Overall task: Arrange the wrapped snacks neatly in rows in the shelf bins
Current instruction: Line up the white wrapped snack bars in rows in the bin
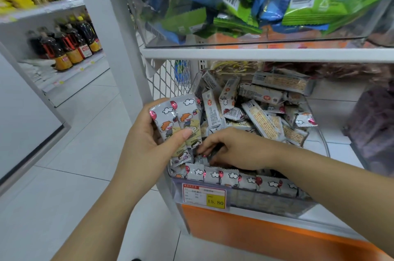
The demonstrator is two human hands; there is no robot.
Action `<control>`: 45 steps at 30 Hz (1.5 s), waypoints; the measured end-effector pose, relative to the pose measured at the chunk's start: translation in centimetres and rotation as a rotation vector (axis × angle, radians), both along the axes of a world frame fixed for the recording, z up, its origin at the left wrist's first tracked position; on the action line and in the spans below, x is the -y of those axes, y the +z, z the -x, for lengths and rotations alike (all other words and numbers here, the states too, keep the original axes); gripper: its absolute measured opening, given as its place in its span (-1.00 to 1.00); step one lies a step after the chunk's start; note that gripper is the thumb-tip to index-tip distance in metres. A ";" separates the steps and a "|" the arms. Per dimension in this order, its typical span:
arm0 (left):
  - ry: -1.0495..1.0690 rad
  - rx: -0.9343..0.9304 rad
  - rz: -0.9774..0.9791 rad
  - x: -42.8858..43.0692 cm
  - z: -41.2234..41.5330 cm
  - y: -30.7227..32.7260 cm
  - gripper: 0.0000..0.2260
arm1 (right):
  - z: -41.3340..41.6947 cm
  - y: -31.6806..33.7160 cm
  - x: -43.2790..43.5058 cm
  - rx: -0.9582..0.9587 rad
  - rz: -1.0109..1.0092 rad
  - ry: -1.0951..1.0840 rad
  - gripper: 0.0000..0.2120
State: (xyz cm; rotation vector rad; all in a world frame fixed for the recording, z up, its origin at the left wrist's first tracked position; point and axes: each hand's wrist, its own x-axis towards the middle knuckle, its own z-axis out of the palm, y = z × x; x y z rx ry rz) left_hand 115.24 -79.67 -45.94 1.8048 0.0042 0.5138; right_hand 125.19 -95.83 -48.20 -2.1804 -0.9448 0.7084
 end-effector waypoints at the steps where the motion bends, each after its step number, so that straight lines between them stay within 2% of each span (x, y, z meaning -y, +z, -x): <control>1: 0.000 0.001 -0.002 0.0 0.0 0.0 -0.61 | 0.1 0.0 -0.2 0.043 0.026 0.021 -0.73; 10: -0.019 0.006 0.004 -0.1 0.1 0.0 -0.61 | -0.1 0.4 -1.6 0.241 0.144 0.060 -0.85; 16: -0.028 0.010 0.004 -0.3 0.1 0.0 -0.60 | 0.2 0.1 -1.6 0.302 0.122 0.083 -0.91; 19: -0.031 0.010 0.002 -0.4 0.1 0.0 -0.60 | 0.2 -0.2 -1.7 0.301 0.109 0.095 -0.92; 23: -0.033 0.010 0.000 -0.5 0.1 0.0 -0.60 | -0.1 0.6 -1.3 0.214 0.039 0.030 -0.73; 28: -0.032 0.005 0.009 -0.5 0.1 -0.1 -0.61 | -0.2 2.2 0.2 0.047 -0.151 -0.100 -0.84; 31: -0.030 -0.001 0.005 -0.4 0.0 -0.1 -0.60 | -0.5 2.4 1.1 0.052 -0.169 -0.187 -0.89; 34: -0.032 -0.006 0.006 0.1 -0.1 -0.1 -0.61 | -0.8 2.1 1.4 0.112 -0.120 -0.226 -0.78; 39: -0.030 -0.008 -0.006 0.5 -0.2 0.0 -0.62 | -0.3 1.4 0.8 0.280 0.014 -0.143 -0.60; 43: -0.008 -0.003 -0.007 0.0 0.0 0.1 -0.61 | -0.2 1.3 0.8 0.320 0.108 -0.064 -0.69; 45: -0.006 -0.004 -0.007 -0.1 0.1 0.1 -0.61 | 0.0 1.7 1.0 0.354 0.166 0.001 -0.84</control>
